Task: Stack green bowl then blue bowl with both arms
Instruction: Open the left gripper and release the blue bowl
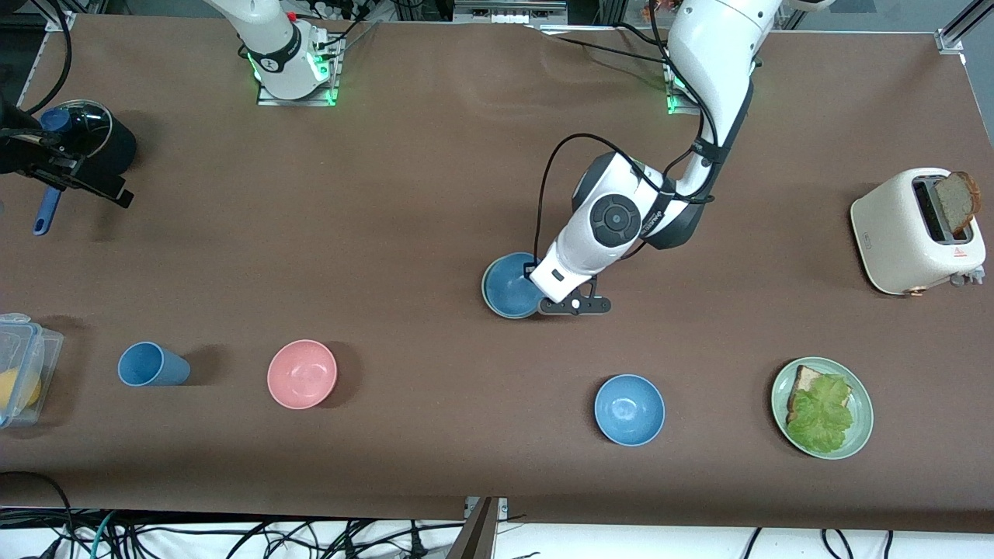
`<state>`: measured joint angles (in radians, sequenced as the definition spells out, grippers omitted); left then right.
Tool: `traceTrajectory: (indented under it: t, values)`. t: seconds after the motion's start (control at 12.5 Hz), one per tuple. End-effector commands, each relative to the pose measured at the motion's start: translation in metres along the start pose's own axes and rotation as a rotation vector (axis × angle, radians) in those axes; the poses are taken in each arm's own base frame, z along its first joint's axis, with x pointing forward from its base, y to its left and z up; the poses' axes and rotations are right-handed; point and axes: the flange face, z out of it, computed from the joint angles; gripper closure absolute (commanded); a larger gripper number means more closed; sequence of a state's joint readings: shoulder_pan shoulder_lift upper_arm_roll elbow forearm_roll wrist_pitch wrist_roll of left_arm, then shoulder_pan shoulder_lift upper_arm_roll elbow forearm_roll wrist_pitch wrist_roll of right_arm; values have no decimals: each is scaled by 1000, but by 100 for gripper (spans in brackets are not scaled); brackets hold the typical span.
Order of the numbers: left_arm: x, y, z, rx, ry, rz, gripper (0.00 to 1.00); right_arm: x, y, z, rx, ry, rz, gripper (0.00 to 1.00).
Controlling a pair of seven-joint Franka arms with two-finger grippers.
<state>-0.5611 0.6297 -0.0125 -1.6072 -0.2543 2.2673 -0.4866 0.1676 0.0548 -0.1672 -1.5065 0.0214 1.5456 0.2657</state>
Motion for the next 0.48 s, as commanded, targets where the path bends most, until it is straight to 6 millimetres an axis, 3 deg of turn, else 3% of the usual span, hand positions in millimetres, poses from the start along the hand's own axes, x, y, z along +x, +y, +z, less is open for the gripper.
traceTrajectory:
  t: [0.0,0.4]
  values:
    - [13,1,-38,-12,2,-26,0,1,-1,-5,2,9,0,0]
    - [41,-21,-151,59,-96,-52,0,1,-1,-5,3,9,1,0]
